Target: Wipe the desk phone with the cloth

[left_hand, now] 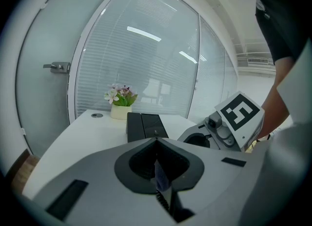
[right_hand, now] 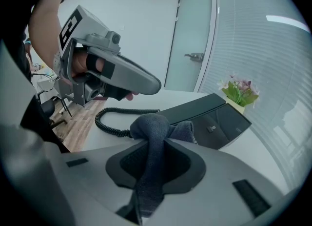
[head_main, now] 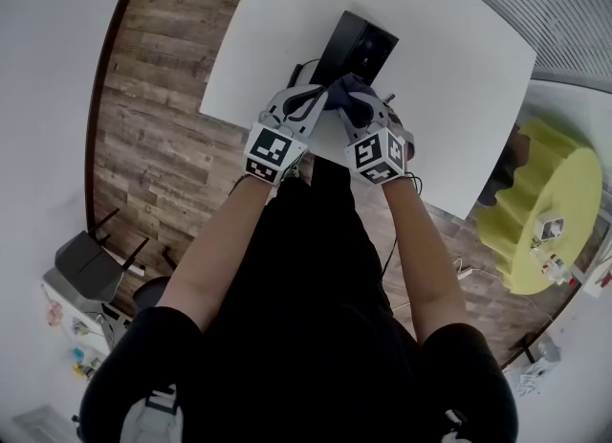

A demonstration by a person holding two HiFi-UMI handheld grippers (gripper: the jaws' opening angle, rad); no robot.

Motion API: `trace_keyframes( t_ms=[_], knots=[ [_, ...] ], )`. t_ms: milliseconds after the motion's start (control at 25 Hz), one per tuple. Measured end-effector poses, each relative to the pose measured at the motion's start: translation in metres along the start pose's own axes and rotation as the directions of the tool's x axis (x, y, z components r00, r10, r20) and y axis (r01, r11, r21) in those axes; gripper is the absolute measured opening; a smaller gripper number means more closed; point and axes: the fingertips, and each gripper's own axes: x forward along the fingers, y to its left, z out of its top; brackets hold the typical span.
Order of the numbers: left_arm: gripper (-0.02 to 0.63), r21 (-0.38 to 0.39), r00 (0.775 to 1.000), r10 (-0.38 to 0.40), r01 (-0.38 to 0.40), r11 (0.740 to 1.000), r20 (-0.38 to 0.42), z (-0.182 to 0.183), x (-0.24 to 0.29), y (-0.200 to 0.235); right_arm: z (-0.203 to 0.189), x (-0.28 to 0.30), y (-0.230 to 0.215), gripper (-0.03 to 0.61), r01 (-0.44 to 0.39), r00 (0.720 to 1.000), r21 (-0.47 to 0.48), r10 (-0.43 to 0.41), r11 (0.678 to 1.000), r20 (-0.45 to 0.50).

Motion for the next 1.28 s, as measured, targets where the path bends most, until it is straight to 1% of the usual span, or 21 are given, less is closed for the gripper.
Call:
trace_keyframes(
  t_ms=[200, 320, 440, 640, 840, 1120, 1280],
  knots=[
    [0.011, 0.019, 1.0, 0.01, -0.01, 1.0, 0.002, 0.002, -0.014, -0.003, -0.005, 0.001, 0.015, 0.087, -0.039, 0.999, 0.03, 0.04, 0.999, -0.029],
    [0.011, 0.03, 1.0, 0.014, -0.015, 0.999, 0.016, 0.008, -0.022, -0.002, -0.001, -0.002, 0.014, 0.087, -0.063, 0.997, 0.105, 0.067, 0.992, -0.034],
    [0.011, 0.045, 1.0, 0.023, -0.024, 0.999, 0.022, 0.019, -0.028, 0.001, 0.013, -0.014, 0.006, 0.087, -0.049, 0.999, 0.142, 0.051, 0.989, -0.008],
    [0.011, 0.065, 0.997, 0.043, -0.047, 0.997, 0.062, 0.046, -0.036, 0.008, 0.049, -0.04, -0.013, 0.087, 0.008, 0.999, 0.119, -0.013, 0.993, 0.037],
    [0.011, 0.094, 0.993, 0.063, -0.072, 0.993, 0.105, 0.08, -0.038, 0.02, 0.083, -0.052, -0.044, 0.087, 0.058, 0.995, 0.085, -0.064, 0.995, 0.075],
    [0.011, 0.093, 0.987, 0.091, -0.104, 0.99, 0.132, 0.113, -0.025, 0.036, 0.109, -0.057, -0.087, 0.087, 0.121, 0.988, 0.028, -0.123, 0.992, 0.094],
    [0.011, 0.093, 0.986, 0.095, -0.108, 0.99, 0.134, 0.121, -0.011, 0.043, 0.112, -0.046, -0.108, 0.087, 0.139, 0.986, 0.007, -0.139, 0.99, 0.092]
  ],
)
